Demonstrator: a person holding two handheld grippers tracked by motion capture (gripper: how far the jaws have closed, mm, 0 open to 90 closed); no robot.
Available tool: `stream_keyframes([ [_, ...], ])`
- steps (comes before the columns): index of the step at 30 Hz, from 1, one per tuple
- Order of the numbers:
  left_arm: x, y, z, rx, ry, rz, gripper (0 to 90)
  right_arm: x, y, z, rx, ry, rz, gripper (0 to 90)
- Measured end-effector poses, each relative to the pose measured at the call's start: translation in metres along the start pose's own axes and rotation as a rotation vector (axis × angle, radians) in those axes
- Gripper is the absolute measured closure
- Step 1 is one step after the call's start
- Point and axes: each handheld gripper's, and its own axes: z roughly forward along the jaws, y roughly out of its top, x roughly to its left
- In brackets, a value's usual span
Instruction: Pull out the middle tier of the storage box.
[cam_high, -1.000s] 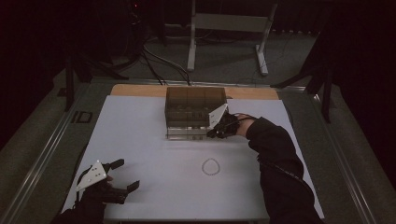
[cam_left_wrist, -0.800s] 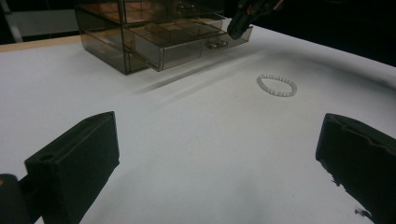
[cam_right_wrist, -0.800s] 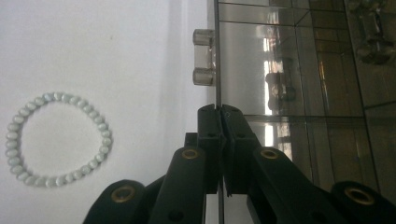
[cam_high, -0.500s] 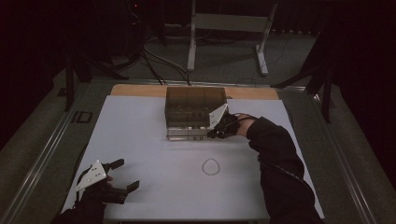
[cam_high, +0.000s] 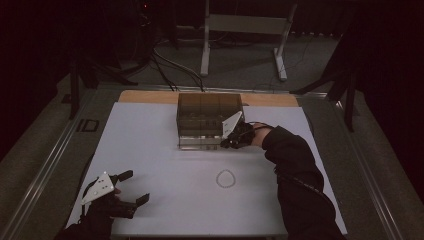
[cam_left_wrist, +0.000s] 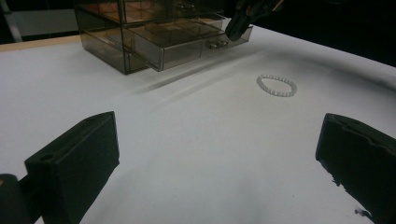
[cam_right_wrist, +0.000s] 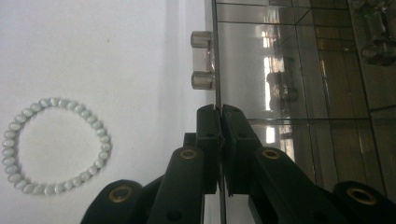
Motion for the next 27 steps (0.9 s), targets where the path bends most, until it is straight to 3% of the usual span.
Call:
stream_keyframes([
  [5, 0.0, 0.0, 0.0, -0.001, -0.001, -0.001, 1.0, -0.001, 0.001, -0.003, -0.018, 0.021, 0.034, 81.1],
  [9, 0.0, 0.0, 0.0, 0.0, -0.001, 0.0, 1.0, -0.002, 0.003, -0.009, -0.024, -0.003, 0.062, 78.2],
  [17, 0.0, 0.0, 0.0, 0.002, -0.001, 0.002, 1.0, -0.004, 0.006, -0.023, -0.074, -0.012, 0.259, 60.5],
  [25, 0.0, 0.0, 0.0, -0.001, -0.001, -0.003, 1.0, -0.003, 0.008, -0.031, -0.148, -0.015, 0.39, 42.2],
  [27, 0.0, 0.0, 0.0, 0.001, 0.0, -0.001, 1.0, -0.001, 0.008, -0.032, -0.174, -0.055, 0.407, 34.6],
])
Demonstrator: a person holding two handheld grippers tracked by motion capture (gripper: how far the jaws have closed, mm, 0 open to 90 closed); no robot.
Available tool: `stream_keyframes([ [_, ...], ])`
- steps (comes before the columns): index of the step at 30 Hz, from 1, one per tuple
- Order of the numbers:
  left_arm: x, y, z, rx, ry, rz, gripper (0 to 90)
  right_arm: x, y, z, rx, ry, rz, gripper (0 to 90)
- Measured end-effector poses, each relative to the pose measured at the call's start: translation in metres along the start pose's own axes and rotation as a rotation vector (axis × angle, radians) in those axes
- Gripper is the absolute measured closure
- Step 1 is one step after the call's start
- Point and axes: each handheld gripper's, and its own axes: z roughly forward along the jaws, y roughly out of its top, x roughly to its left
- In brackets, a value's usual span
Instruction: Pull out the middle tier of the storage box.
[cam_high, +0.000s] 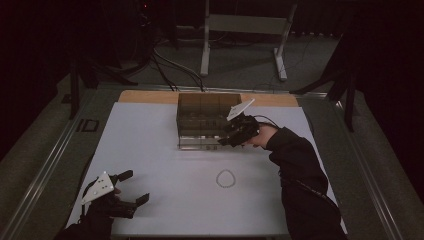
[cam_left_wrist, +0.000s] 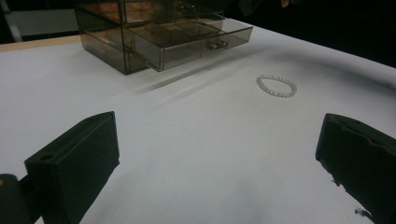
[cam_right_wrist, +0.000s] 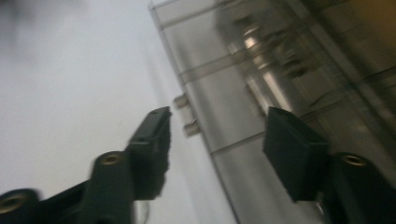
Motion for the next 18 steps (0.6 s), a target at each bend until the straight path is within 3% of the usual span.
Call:
stream_keyframes([
  [6, 0.0, 0.0, 0.0, 0.001, 0.0, 0.001, 1.0, -0.001, 0.0, -0.006, -0.027, -0.015, 0.094, 23.0],
  [8, 0.0, 0.0, 0.0, -0.001, 0.0, 0.0, 1.0, -0.002, 0.0, -0.009, -0.034, 0.0, 0.116, 17.7],
  [18, 0.0, 0.0, 0.0, 0.0, -0.001, -0.002, 1.0, 0.0, -0.006, -0.022, -0.052, -0.025, 0.196, 14.1],
])
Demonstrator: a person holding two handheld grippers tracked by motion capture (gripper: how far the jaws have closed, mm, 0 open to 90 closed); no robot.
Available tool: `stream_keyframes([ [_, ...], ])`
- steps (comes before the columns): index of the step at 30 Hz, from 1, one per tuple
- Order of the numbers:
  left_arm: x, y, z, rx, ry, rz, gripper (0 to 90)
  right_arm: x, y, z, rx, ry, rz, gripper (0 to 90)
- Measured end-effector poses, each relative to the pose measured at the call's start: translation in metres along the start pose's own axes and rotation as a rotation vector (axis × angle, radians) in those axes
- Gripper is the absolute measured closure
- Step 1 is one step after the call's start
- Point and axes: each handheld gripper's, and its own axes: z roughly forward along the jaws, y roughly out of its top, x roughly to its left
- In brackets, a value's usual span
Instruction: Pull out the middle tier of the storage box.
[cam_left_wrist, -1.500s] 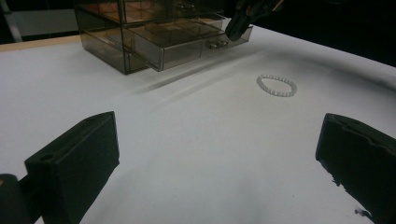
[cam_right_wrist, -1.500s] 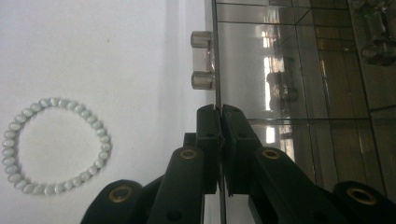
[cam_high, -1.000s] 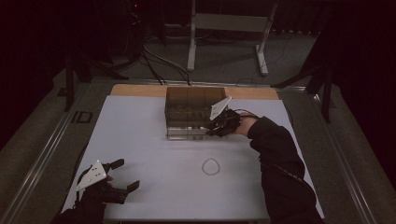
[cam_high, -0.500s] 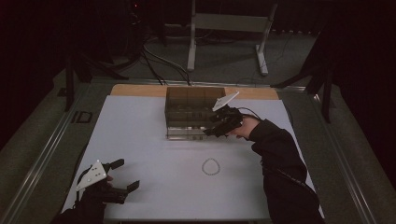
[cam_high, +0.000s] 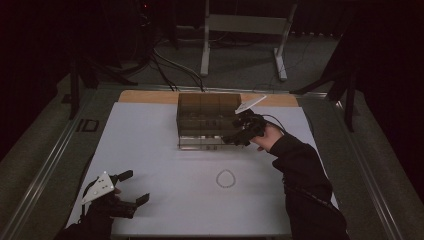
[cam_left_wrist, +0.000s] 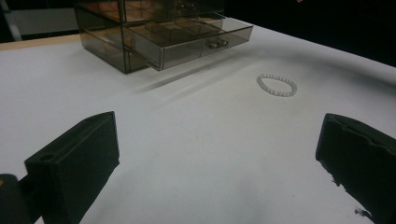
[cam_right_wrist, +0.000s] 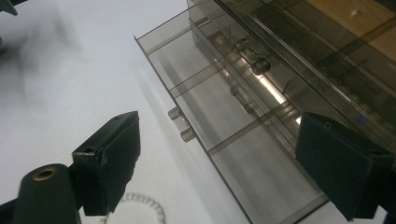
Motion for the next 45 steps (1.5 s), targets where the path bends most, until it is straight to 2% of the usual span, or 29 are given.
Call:
stream_keyframes([
  [3, 0.0, 0.0, 0.0, -0.001, 0.0, 0.001, 1.0, 0.003, -0.005, -0.001, 0.013, -0.017, 0.017, 14.2],
  [10, 0.0, 0.0, 0.0, -0.001, -0.001, 0.0, 1.0, 0.012, -0.021, -0.005, -0.005, -0.022, 0.031, 14.2],
  [24, 0.001, 0.0, 0.001, 0.001, -0.002, 0.0, 1.0, 0.032, -0.041, -0.005, -0.035, -0.044, 0.035, 14.9],
  [27, 0.002, 0.0, 0.003, 0.001, -0.004, -0.002, 1.0, 0.036, -0.046, -0.006, -0.049, -0.031, 0.045, 14.8],
  [34, 0.003, 0.0, 0.005, 0.002, -0.012, -0.004, 1.0, 0.047, -0.06, -0.004, -0.052, -0.034, 0.053, 14.9],
  [36, 0.004, 0.0, 0.005, 0.0, -0.013, -0.007, 1.0, 0.05, -0.064, -0.003, -0.061, -0.05, 0.042, 14.9],
  [38, 0.004, 0.001, 0.006, -0.003, -0.014, -0.007, 1.0, 0.052, -0.068, -0.002, -0.054, -0.041, 0.046, 14.9],
  [41, 0.005, 0.0, 0.006, -0.002, -0.019, -0.008, 1.0, 0.056, -0.074, 0.0, -0.046, -0.058, 0.035, 14.9],
  [45, 0.007, 0.0, 0.005, -0.01, -0.023, -0.019, 1.0, 0.061, -0.083, 0.004, -0.041, -0.062, 0.051, 15.0],
])
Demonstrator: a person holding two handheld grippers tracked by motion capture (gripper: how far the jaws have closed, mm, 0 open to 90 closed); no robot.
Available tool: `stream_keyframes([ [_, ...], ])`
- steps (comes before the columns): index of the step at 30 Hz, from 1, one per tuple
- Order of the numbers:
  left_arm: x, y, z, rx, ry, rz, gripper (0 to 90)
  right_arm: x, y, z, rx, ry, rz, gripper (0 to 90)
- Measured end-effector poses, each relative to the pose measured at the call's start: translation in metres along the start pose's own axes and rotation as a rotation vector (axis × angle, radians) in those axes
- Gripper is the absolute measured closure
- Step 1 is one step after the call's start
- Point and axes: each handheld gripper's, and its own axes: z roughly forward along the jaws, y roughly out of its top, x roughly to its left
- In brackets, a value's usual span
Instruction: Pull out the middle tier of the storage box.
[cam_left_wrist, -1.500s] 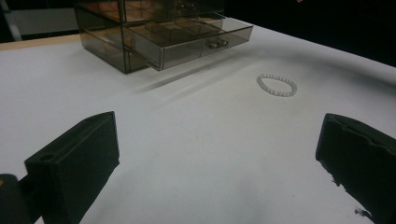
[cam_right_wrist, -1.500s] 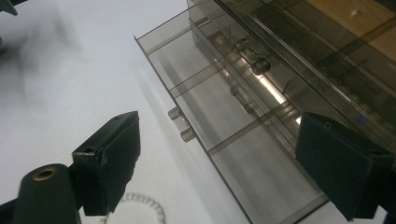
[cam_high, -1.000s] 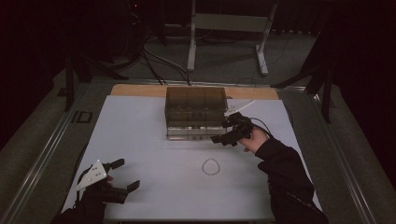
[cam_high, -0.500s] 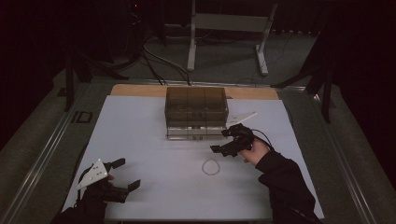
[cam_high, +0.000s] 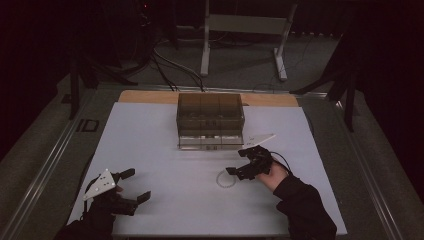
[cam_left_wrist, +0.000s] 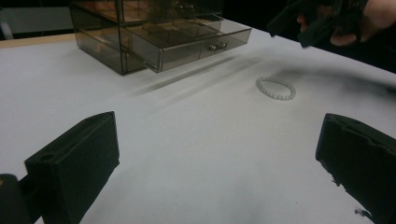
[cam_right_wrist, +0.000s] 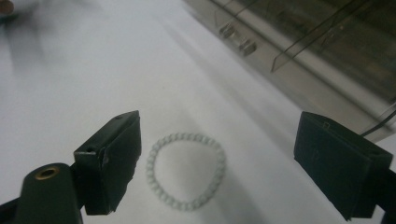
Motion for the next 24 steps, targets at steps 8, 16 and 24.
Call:
stream_keyframes([
  [8, 0.0, 0.002, 0.001, -0.001, -0.004, 0.009, 1.0, 0.012, -0.012, 0.006, -0.006, 0.022, 0.012, 14.7],
  [16, -0.001, 0.002, 0.003, 0.002, -0.009, 0.011, 1.0, 0.012, -0.021, 0.012, 0.002, -0.014, 0.032, 26.5],
  [24, -0.003, 0.002, 0.003, 0.011, -0.007, 0.016, 1.0, 0.011, -0.024, 0.02, 0.033, -0.031, 0.018, 42.2],
])
